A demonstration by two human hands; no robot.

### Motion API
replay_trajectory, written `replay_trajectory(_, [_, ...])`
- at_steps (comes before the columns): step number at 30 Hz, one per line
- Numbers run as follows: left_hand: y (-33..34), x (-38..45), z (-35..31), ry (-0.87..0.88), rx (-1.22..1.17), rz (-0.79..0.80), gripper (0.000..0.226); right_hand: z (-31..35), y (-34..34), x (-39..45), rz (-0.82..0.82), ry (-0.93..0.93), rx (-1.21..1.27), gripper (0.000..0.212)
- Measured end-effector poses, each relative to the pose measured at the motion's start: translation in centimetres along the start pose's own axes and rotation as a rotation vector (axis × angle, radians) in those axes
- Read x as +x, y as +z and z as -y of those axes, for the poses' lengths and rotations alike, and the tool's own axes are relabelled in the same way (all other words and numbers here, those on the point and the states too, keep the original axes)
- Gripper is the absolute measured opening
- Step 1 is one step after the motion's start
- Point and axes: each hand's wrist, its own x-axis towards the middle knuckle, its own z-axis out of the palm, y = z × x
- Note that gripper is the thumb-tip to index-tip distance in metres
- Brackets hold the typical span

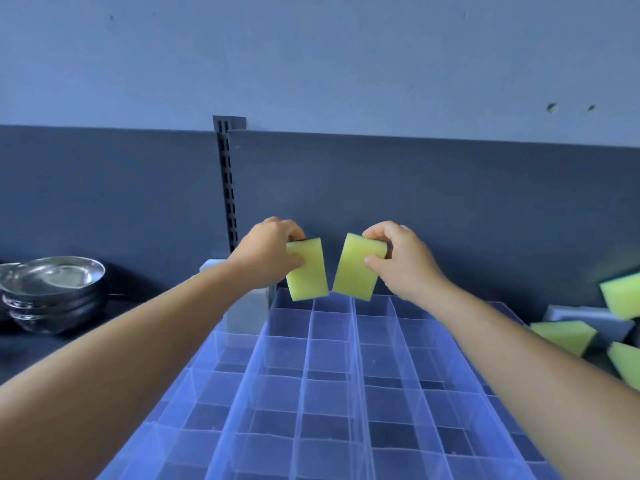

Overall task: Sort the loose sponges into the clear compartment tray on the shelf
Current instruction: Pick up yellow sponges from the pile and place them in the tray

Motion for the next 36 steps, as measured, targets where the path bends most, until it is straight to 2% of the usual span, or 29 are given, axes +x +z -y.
replay_trajectory(5, [0.6, 0.9, 2.1, 0.017, 0.048, 0.093, 0.028, 0.3, 2.9, 1.1, 0.031, 0.026, -0.024, 0.03])
replay_trajectory(14, [1.6, 1.9, 3.1, 0.052, 0.261, 0.11, 0.029, -0.4, 4.3, 1.7, 0.115, 0.0, -0.245, 0.023])
replay_trajectory(20, [1.0, 2.7, 3.0, 0.083, 0.307, 0.13, 0.027, -0.5, 4.6, 2.0, 0.058, 0.015, -0.114, 0.022])
replay_trajectory(27, [1.6, 2.6, 3.1, 0.103, 0.413, 0.162, 0.023, -0.9, 5.3, 1.7, 0.066, 0.016, -0.132, 0.021])
replay_trajectory(32, [3.0, 2.6, 2.7, 0.155, 0.503, 0.143, 0.024, -1.4, 6.2, 0.9, 0.076, -0.052, -0.367, 0.012])
replay_trajectory(36, [3.9, 2.7, 2.7, 0.183, 0.54, 0.147, 0.027, -1.5, 6.7, 0.6, 0.121, -0.103, -0.507, 0.019])
